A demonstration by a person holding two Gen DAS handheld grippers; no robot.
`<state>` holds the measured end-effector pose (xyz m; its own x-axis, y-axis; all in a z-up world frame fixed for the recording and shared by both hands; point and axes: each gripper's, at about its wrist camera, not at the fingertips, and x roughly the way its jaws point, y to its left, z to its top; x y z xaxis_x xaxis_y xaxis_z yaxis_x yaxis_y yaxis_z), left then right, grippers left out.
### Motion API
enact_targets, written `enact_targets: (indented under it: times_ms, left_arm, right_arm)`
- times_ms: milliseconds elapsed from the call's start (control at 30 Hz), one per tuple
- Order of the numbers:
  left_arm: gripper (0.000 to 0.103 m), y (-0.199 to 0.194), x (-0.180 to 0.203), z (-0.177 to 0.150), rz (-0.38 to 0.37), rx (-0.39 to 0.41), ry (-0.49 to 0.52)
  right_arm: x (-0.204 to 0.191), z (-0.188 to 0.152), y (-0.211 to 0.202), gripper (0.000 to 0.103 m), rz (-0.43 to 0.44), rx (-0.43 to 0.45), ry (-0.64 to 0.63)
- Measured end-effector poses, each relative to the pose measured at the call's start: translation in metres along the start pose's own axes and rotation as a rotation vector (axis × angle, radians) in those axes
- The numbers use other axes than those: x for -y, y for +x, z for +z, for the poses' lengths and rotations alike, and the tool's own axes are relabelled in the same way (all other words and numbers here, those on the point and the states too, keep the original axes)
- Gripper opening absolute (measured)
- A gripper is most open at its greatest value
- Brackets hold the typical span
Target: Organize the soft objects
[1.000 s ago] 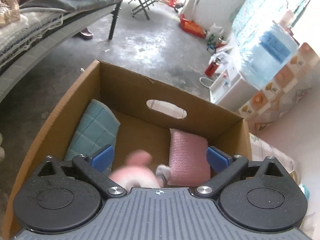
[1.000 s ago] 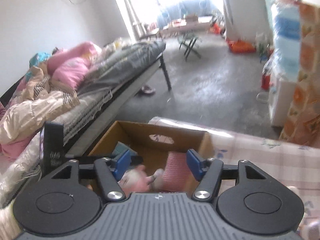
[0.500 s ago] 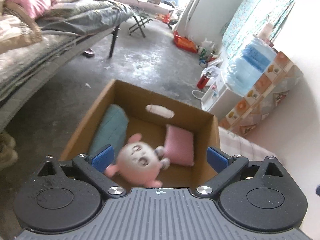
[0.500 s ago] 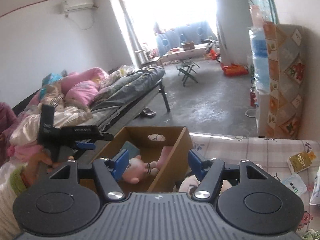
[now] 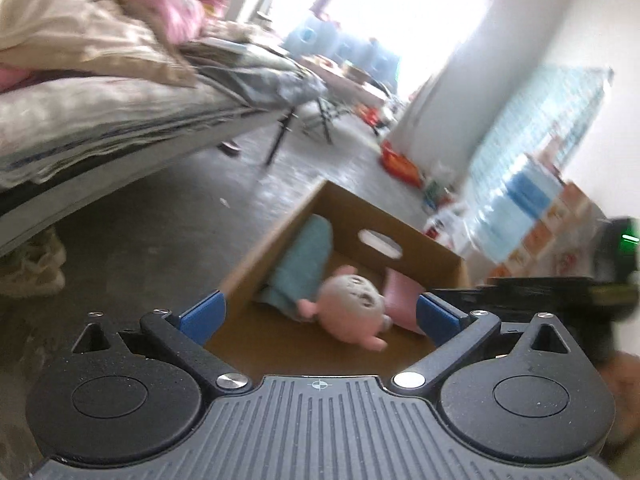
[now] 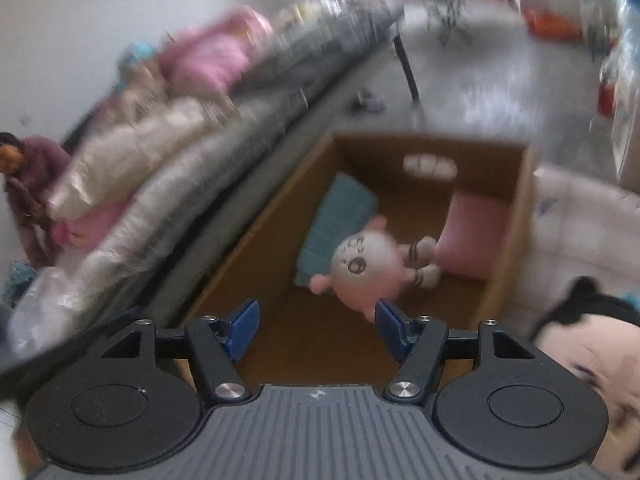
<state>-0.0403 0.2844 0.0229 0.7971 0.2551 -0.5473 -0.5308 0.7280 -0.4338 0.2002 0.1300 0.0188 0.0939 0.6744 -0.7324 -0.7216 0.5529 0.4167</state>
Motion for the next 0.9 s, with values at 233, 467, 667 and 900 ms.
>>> enact_targets:
  times_ms: [233,467,667,900]
  left_arm:
    - [0.102,-0.012,-0.033,0.006,0.066,0.078,-0.037]
    - [0.102,-0.007,-0.050,0.007,0.067,0.070,-0.065]
    - [0.102,-0.007,-0.054,0.006,0.045,0.076,-0.066]
    - [0.102,-0.006,-0.051,0.006,0.018,0.086,-0.054]
  right_arm:
    - [-0.028,0.030,0.124,0.099,-0.158,-0.153,-0.299]
    - [-0.010,0.025,0.184,0.090,-0.247,-0.270,-0.348]
    - [-0.024,0.007,0.175,0.082,-0.290,-0.256,-0.517]
    - [-0.044,0.019,0.157,0.083,-0.367,-0.165,-0.776]
